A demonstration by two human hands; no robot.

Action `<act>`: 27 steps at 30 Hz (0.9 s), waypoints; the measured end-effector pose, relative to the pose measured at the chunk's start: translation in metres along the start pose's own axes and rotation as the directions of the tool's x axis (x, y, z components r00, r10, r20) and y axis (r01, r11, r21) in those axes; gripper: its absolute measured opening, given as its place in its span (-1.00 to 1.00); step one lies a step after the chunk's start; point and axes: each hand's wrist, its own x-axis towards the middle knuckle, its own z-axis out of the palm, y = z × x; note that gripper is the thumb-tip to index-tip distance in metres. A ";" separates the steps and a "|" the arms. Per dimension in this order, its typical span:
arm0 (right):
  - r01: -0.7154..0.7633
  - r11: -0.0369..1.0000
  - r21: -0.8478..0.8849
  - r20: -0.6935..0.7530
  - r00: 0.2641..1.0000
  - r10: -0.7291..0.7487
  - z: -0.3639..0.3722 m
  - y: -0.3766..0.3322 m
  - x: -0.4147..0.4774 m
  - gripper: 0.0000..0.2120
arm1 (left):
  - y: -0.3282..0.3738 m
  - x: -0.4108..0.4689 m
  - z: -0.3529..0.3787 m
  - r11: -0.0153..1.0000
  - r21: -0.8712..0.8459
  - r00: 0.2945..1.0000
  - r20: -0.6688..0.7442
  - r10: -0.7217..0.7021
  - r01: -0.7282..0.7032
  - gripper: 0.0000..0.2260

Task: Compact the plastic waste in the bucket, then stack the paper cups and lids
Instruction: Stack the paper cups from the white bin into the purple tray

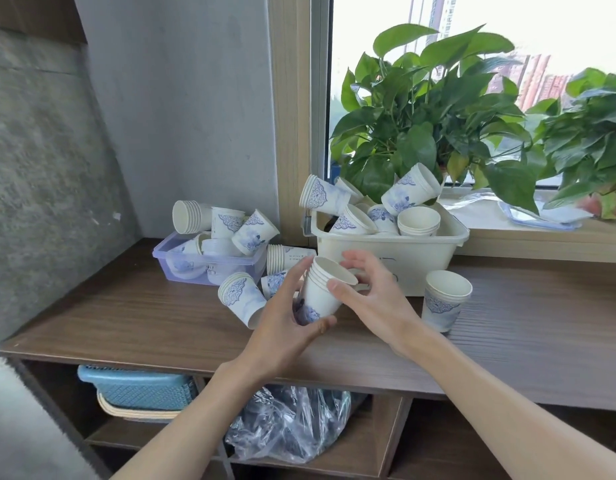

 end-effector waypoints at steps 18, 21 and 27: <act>-0.203 0.954 -0.222 -0.058 0.979 0.195 0.079 0.041 0.063 -0.66 | -0.026 -0.032 -0.090 0.966 0.225 0.956 -0.288 -0.057 0.126 -0.22; -0.241 0.953 -0.184 -0.099 0.969 0.226 0.088 0.049 0.072 -0.73 | -0.030 -0.034 -0.095 0.950 0.281 0.963 -0.264 -0.057 0.134 -0.20; -0.176 0.958 -0.226 -0.173 0.975 0.138 0.088 0.049 0.071 -0.95 | -0.032 -0.035 -0.100 0.931 0.328 0.964 -0.256 -0.075 0.160 -0.18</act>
